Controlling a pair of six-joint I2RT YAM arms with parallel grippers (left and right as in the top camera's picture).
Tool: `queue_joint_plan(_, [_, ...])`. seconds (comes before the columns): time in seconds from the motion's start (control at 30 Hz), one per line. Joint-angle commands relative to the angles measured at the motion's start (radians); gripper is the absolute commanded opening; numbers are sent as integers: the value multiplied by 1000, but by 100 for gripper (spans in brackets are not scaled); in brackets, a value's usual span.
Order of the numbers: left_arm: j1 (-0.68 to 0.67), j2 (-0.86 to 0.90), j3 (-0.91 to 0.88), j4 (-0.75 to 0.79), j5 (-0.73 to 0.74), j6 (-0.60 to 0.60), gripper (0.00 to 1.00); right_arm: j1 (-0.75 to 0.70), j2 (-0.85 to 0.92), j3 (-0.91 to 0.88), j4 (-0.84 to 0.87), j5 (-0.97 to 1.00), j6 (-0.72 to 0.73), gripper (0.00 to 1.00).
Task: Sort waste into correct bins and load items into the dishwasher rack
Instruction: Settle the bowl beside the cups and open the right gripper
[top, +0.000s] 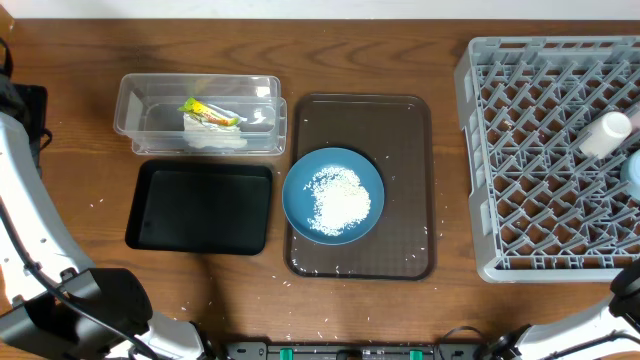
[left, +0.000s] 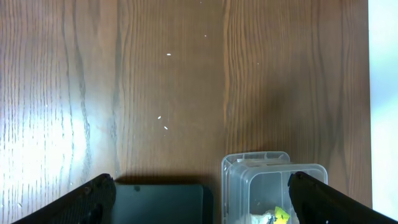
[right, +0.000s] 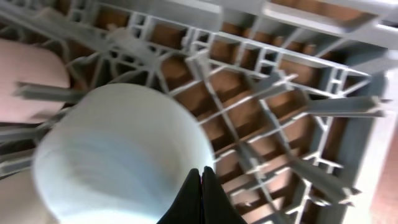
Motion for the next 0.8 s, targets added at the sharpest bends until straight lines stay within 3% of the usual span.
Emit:
queue_joint_plan(0.0, [2,6,-1,-6,-20,14,92,-11,6,5,-9,-8,-32,1])
queue_joint_plan(0.4, [2,6,-1,-6,-20,14,92,8,-131,5,43,-171,-73,1])
queue_joint_plan(0.77, [2,6,-1,-6,-20,14,92,81,-20,5,48,-132,-65,1])
